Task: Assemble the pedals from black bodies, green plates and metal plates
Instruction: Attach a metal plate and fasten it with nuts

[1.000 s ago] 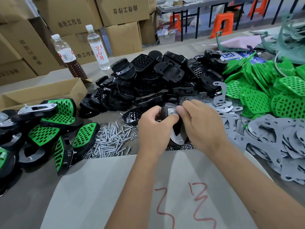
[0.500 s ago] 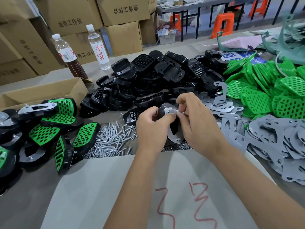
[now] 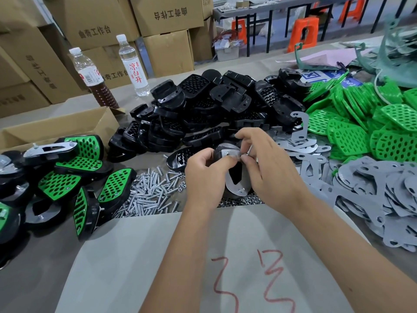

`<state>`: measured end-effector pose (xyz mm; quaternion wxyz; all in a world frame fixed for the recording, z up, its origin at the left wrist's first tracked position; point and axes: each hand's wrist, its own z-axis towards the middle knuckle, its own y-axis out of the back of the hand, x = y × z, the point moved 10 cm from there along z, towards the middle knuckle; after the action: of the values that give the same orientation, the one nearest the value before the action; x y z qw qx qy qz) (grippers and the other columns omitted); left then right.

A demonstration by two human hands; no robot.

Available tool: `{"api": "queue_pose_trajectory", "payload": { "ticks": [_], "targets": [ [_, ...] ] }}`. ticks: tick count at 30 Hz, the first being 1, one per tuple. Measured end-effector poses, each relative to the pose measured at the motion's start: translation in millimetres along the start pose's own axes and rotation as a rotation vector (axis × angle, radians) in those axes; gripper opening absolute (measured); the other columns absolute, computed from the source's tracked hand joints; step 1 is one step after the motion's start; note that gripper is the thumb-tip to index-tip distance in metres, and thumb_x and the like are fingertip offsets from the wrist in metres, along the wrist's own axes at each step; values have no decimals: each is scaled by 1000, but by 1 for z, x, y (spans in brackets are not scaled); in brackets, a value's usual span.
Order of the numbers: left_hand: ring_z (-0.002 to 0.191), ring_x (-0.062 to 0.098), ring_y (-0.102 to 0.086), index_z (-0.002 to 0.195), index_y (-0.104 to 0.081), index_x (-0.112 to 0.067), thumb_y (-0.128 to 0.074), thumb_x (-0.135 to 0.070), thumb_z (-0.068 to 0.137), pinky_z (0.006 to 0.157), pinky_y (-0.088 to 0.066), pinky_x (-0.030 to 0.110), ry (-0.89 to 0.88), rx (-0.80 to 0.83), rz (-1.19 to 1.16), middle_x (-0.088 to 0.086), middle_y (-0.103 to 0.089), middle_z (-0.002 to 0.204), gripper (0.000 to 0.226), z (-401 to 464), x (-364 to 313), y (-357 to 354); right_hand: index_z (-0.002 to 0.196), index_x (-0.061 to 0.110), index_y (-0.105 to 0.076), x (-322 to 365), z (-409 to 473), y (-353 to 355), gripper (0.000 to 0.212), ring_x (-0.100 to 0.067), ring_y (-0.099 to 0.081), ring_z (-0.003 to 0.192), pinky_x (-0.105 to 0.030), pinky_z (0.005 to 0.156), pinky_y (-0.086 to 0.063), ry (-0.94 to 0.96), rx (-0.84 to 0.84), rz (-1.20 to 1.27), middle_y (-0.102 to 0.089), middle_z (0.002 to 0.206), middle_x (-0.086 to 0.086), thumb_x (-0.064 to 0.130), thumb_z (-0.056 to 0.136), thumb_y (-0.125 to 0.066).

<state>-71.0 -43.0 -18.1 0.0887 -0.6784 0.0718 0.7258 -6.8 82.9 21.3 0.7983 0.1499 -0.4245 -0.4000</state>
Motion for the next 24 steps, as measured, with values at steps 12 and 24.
{"api": "queue_pose_trajectory", "payload": {
  "ticks": [12, 24],
  "targets": [
    [72, 23, -50, 82, -56, 6, -76, -29, 72, 71, -42, 41, 6, 40, -7, 11, -55, 75, 42, 1, 0, -3, 126, 26, -50, -3, 0, 10, 37, -3, -51, 80, -19, 73, -41, -12, -129, -11, -55, 91, 14, 6, 97, -62],
    [68, 20, -46, 81, -53, 8, -77, -31, 81, 64, -38, 37, -36, 161, 75, 8, -51, 71, 46, -2, 0, -16, 123, 28, -34, -17, 4, 3, 21, -25, -50, 64, -36, 59, -29, -169, -81, -264, -59, 74, 8, 23, 106, -45]
  ]
}}
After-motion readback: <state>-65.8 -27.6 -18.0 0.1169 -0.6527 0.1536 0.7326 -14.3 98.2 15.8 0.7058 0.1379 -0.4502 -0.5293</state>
